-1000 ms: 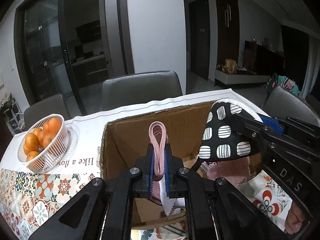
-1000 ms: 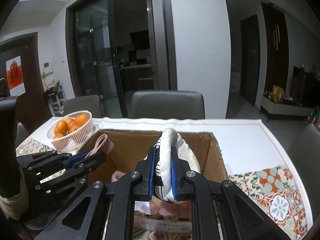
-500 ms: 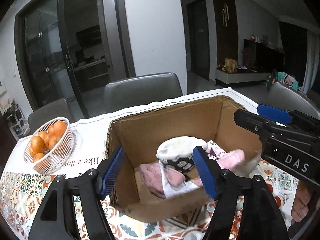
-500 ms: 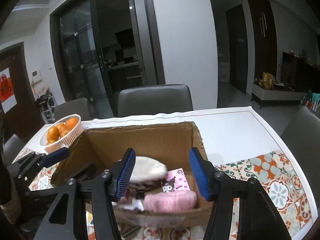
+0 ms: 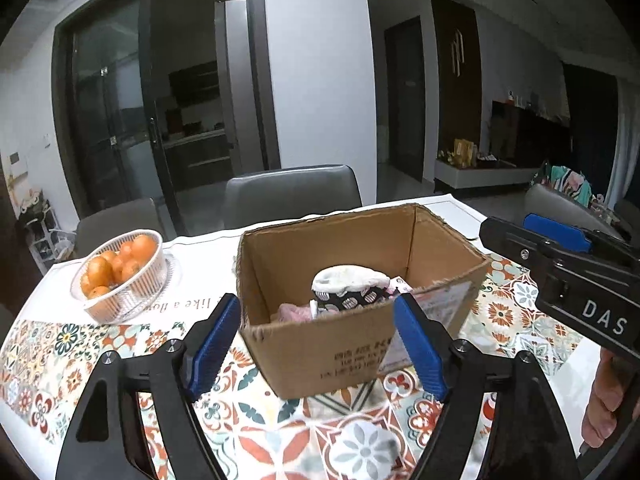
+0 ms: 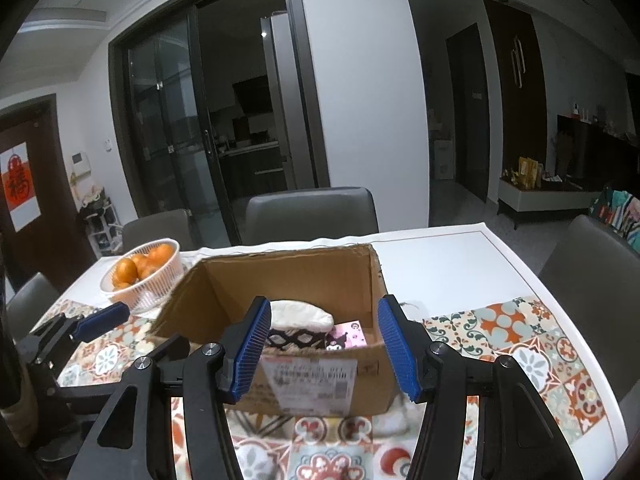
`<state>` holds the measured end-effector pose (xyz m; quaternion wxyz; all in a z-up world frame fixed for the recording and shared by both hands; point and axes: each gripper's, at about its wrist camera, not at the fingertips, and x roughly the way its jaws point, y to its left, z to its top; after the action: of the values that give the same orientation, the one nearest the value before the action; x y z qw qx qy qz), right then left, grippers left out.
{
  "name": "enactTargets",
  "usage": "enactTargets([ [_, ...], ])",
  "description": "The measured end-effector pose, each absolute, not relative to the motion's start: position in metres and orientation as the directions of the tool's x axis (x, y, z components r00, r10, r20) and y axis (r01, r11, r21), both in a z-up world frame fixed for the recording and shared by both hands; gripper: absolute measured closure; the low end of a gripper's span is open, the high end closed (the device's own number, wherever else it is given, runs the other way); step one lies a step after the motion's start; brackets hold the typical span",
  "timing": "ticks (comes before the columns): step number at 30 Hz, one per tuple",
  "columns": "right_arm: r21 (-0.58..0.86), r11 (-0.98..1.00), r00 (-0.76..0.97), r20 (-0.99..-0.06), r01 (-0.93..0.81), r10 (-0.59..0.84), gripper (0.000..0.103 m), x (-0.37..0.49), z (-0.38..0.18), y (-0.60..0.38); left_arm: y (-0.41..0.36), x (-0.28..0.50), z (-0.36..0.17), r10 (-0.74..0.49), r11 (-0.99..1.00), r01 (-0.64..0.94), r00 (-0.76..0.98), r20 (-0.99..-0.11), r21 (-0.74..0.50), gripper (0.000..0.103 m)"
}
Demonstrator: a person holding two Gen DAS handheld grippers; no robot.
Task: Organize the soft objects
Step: 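Move both tools back toward the floral grey cloth and white towel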
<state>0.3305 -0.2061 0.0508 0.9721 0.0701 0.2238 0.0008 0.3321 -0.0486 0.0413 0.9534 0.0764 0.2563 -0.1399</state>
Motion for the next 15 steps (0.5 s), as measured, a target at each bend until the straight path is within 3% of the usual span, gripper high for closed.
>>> enactTargets([
  [15, 0.091, 0.996, 0.911, -0.41, 0.0, 0.038, 0.041, 0.258, 0.057, -0.185, -0.026, 0.26, 0.039, -0.166, 0.968, 0.238, 0.843, -0.512, 0.078, 0.022],
])
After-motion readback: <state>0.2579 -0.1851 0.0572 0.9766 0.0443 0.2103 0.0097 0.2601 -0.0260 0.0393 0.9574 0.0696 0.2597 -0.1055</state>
